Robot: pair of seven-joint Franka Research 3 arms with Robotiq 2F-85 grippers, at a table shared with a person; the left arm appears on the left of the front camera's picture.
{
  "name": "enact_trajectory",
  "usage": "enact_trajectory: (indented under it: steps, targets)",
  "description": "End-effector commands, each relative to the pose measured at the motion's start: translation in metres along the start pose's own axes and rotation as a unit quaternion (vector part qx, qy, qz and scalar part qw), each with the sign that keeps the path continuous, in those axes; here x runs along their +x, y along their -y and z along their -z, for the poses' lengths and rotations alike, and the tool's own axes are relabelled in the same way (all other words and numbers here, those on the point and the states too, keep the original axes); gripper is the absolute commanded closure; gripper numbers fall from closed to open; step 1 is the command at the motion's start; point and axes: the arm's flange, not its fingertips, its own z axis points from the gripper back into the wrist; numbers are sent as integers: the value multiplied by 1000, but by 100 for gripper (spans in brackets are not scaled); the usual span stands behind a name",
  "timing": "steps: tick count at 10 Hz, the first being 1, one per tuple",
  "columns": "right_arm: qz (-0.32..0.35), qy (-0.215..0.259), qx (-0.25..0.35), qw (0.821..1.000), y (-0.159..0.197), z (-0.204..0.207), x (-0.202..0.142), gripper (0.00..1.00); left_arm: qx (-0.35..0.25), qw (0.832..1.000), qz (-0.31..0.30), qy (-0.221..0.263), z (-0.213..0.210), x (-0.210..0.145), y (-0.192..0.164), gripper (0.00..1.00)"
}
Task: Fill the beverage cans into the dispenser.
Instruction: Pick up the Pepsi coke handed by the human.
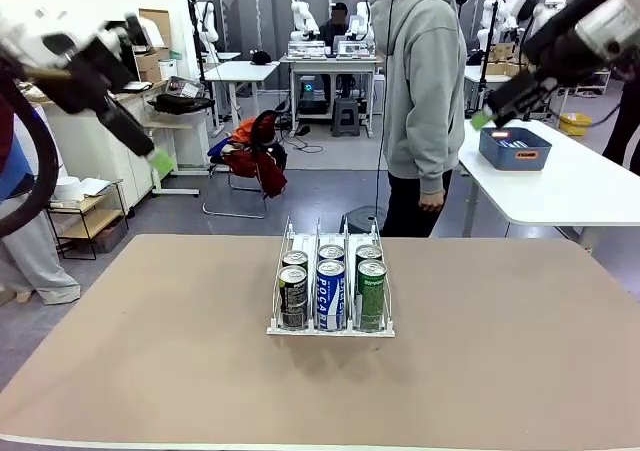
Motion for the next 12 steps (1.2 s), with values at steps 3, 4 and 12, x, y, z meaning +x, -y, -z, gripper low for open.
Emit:
enact_trajectory:
  steps: [3, 4, 12]
  targets:
    - [-10, 48, 5, 999, 24, -55, 58, 0, -38, 996, 24, 75, -54, 37, -12, 0]
    - [-16, 47, -9, 999, 26, -69, 67, 0, -26, 996, 31, 76, -62, 42, -13, 0]
    - [-18, 61, -36, 997, 21, -103, 74, 0, -4, 997, 26, 77, -77, 49, -4, 0]
